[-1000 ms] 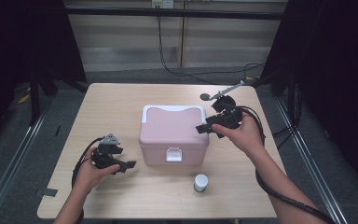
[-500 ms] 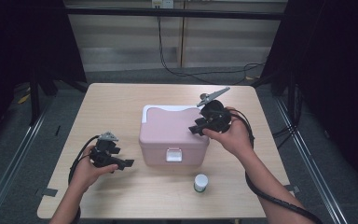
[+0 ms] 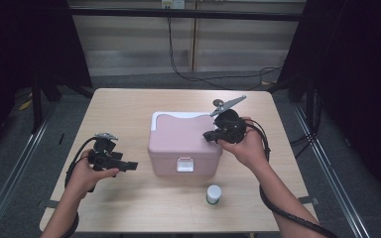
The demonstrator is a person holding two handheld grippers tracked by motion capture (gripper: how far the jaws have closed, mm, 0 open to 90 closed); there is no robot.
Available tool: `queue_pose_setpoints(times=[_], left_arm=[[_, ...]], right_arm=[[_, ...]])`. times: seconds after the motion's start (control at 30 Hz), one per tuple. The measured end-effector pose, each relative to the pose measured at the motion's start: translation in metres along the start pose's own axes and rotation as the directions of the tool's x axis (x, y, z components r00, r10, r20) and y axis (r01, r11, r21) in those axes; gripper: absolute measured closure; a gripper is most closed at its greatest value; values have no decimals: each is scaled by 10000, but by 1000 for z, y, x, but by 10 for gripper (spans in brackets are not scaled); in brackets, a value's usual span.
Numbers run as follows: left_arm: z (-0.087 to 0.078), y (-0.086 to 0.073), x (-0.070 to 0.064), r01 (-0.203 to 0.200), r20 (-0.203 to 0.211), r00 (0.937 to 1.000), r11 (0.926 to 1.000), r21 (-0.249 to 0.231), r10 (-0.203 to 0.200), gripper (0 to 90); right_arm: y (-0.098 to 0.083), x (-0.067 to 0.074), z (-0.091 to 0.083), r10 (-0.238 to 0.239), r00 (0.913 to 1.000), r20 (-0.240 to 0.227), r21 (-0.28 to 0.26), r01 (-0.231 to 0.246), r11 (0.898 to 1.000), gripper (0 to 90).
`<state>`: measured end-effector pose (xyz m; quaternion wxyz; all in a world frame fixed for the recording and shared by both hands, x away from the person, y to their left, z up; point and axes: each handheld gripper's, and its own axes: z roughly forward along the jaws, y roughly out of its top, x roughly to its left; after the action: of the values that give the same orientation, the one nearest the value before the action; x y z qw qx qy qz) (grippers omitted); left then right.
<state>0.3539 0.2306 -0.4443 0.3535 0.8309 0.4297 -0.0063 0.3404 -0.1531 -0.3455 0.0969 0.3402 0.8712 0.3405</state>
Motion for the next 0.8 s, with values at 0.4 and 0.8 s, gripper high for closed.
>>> queue_pose_setpoints(times=[0.4, 0.8], left_arm=[[-20, 29, -2, 438, -145, 9990, 9986, 304, -433, 155], [-39, 59, -11, 488, -71, 9988, 9975, 513, -485, 157]], right_arm=[[0, 3, 0, -204, 9994, 283, 62, 203, 9998, 900], [1, 5, 1, -233, 9990, 391, 93, 230, 9997, 900]])
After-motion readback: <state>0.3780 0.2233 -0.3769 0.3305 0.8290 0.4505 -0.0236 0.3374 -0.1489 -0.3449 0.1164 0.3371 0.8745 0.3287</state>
